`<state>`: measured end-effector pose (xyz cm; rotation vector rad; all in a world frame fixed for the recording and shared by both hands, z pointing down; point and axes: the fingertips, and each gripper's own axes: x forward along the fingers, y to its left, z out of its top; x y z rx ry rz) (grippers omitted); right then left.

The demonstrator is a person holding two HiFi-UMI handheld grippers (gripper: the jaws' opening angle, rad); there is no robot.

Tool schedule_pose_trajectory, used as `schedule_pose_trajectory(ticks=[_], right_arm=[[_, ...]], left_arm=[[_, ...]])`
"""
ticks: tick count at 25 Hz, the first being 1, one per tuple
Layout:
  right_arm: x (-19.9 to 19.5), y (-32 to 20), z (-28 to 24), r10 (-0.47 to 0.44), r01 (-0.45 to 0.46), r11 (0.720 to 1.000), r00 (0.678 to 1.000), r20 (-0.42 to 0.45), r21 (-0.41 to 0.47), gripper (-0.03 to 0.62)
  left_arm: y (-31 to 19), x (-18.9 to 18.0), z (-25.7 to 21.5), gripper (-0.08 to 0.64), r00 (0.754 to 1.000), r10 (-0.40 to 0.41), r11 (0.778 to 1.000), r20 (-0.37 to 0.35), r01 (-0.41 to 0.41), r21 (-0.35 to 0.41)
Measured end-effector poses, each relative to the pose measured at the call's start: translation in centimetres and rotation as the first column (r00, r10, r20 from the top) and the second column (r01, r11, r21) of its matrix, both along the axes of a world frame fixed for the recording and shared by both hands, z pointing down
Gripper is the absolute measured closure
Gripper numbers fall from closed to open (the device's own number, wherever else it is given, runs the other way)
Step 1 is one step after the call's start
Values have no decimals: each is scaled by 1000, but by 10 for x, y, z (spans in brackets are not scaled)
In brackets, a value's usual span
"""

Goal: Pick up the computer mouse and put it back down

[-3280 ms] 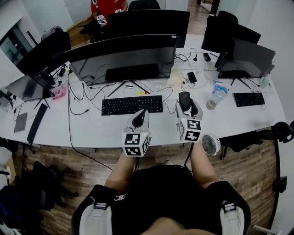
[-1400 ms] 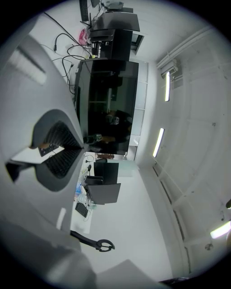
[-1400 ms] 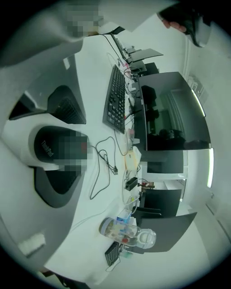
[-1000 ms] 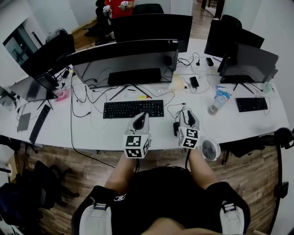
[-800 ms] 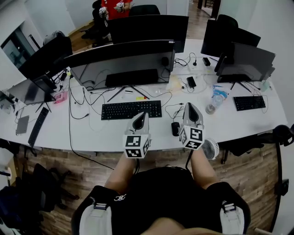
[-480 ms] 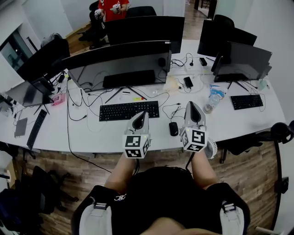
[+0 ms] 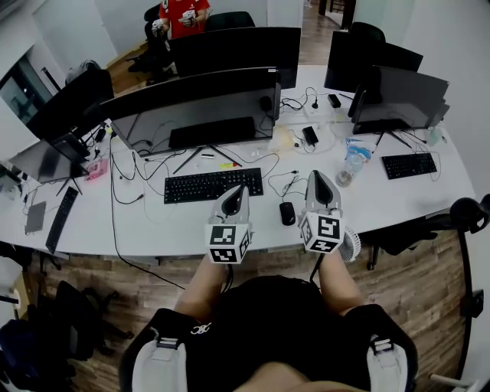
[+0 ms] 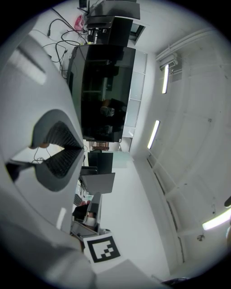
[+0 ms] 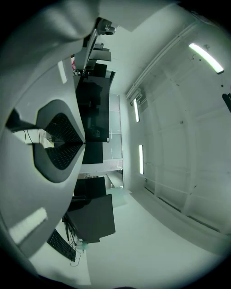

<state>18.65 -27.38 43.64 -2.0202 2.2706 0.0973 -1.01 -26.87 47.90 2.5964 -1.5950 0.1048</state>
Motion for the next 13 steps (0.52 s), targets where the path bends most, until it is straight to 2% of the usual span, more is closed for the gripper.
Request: schedule_pose_trajectory(ticks=[5,13], right_arm=[[1,4,1,23,-23,1000,1000,14,6,588],[-19,7,3,0,0,1000,1000,11,4,588]], left_arm=[[3,-3,-2,508,1000,0,1000,5,0,2],[7,-19,-6,508,1000,-8,1000,19,8,18]])
